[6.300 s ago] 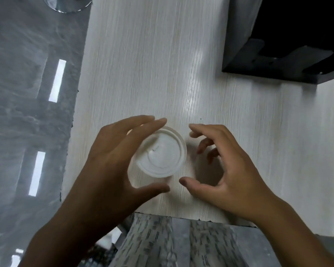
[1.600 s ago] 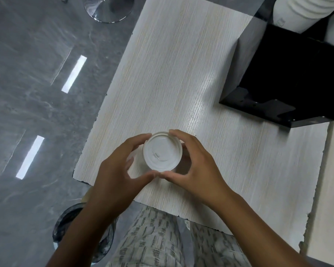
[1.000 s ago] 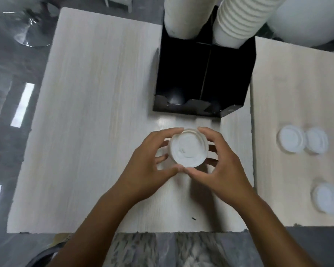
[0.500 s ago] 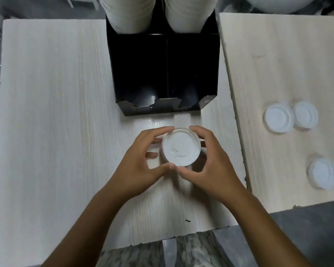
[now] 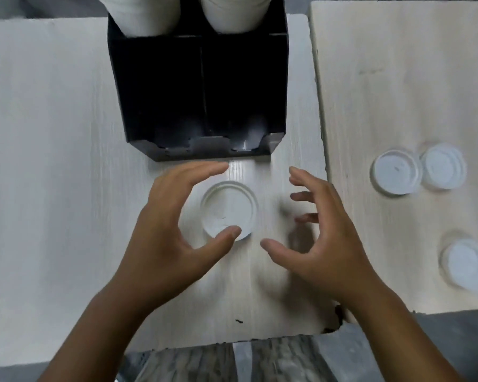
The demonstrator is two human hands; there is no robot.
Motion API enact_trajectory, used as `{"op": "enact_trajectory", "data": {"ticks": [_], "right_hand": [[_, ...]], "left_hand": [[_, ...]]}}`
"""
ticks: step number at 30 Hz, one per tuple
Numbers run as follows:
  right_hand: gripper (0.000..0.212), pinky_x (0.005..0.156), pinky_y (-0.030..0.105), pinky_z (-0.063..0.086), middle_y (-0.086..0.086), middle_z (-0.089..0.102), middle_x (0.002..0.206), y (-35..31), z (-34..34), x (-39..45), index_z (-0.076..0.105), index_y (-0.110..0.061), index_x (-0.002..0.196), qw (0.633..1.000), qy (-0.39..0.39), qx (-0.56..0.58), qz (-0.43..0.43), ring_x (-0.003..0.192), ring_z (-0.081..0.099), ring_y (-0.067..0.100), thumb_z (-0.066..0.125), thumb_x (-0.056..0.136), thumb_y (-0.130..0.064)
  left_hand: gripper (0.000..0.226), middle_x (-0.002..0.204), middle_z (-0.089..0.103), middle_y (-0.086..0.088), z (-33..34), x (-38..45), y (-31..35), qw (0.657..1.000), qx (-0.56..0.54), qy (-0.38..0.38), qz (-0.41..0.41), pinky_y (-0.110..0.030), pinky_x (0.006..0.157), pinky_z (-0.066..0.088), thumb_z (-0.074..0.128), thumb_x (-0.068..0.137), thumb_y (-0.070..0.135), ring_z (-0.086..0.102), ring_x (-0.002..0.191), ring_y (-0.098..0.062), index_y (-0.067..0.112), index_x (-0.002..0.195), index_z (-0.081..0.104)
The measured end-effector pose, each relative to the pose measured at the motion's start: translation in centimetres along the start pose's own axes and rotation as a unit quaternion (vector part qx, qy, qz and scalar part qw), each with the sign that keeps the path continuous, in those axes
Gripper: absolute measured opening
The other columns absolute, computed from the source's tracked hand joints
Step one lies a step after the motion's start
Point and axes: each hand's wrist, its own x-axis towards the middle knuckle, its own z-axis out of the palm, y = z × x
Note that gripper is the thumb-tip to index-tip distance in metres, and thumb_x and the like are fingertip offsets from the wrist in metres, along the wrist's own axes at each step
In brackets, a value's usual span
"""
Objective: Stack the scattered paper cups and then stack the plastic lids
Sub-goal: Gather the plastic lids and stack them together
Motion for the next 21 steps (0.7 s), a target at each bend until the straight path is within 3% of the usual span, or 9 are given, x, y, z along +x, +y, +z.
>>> {"op": "enact_trajectory", "data": {"ticks": [5,12,16,21], "right_hand": [[0.097,0.096,0.004,0.043,-0.035,0.034,0.146,3.9,-6.4,-1.0,0.028,-0.054,0.148,0.999,0.034,-0.02,-0.009,0.13,0.045,-0.007,0.089,0.072,-0.048],[0.092,0.095,0.006,0.045,-0.027,0.039,0.14,11.0,-14.0,-2.4,0.034,-0.041,0.148,0.994,0.093,-0.048,-0.01,0.124,0.048,-0.006,0.088,0.073,-0.045],[0.086,0.092,0.002,0.042,-0.021,0.041,0.137,13.8,-16.2,-2.0,0.041,-0.032,0.147,0.991,0.123,-0.056,0.013,0.116,0.049,-0.008,0.085,0.074,-0.043],[0.086,0.091,0.0,0.039,-0.008,0.044,0.144,16.2,-15.8,0.4,0.04,-0.023,0.152,0.994,0.092,-0.055,0.022,0.109,0.05,-0.003,0.087,0.08,-0.033]], "left_hand": [[0.067,0.143,0.05,0.021,5.3,3.2,5.5,0.999,-0.009,-0.008,0.033,-0.033,0.113,0.042,0.071,0.084,0.049,0.049,0.136,-0.004,0.032,0.144,0.047],[0.068,0.144,0.051,0.018,14.8,8.2,10.3,0.997,-0.03,-0.062,0.031,-0.039,0.108,0.049,0.078,0.084,0.04,0.049,0.136,-0.008,0.03,0.145,0.051],[0.074,0.14,0.045,0.026,19.5,11.0,10.5,0.995,-0.015,-0.097,0.022,-0.033,0.1,0.053,0.084,0.082,0.038,0.051,0.129,-0.005,0.035,0.146,0.047],[0.087,0.15,0.048,0.009,22.4,13.5,8.7,0.99,0.052,-0.134,0.005,-0.042,0.114,0.042,0.089,0.076,0.036,0.046,0.137,-0.014,0.029,0.151,0.046]]}}
